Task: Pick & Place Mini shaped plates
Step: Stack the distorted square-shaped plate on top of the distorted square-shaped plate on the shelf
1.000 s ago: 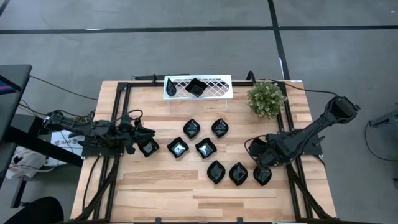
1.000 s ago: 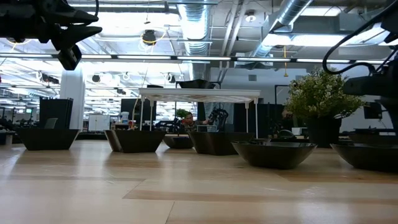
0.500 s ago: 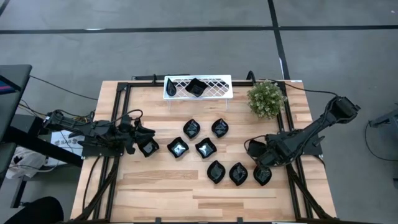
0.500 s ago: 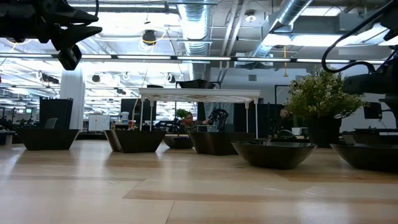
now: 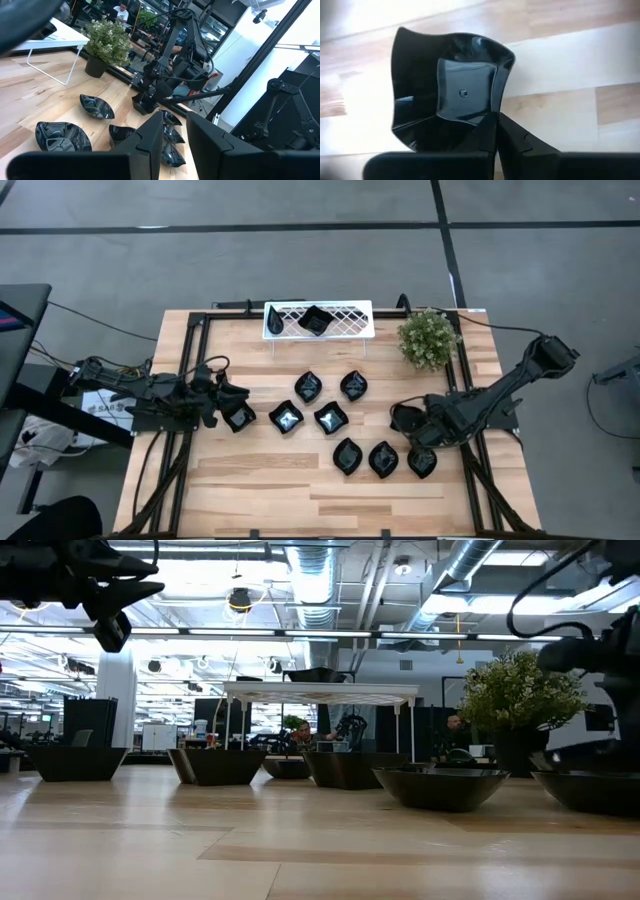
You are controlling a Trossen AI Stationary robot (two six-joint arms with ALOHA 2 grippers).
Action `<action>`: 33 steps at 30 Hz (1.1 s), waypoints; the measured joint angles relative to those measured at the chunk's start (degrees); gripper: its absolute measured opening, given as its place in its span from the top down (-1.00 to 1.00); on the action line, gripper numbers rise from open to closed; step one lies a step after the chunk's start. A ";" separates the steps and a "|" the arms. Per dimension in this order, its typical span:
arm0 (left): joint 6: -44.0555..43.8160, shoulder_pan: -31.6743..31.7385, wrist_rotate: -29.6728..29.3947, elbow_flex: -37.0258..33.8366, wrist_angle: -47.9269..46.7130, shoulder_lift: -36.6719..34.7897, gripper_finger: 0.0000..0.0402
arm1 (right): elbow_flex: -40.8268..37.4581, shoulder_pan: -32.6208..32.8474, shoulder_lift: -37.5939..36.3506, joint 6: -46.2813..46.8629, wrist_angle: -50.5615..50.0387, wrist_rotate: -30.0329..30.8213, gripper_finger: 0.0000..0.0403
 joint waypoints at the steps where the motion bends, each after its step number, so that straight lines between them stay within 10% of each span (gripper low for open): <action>1: 0.00 0.00 0.00 0.00 0.06 0.00 0.56 | 0.47 0.01 0.01 -0.02 -0.41 0.51 0.99; 22: 0.00 0.00 0.02 0.00 0.34 0.00 0.56 | 14.89 -0.01 0.01 -3.57 -5.47 21.09 1.00; 33: -0.02 -0.02 0.02 0.00 0.56 0.00 0.56 | 21.44 -2.48 0.01 -21.24 3.40 25.77 1.00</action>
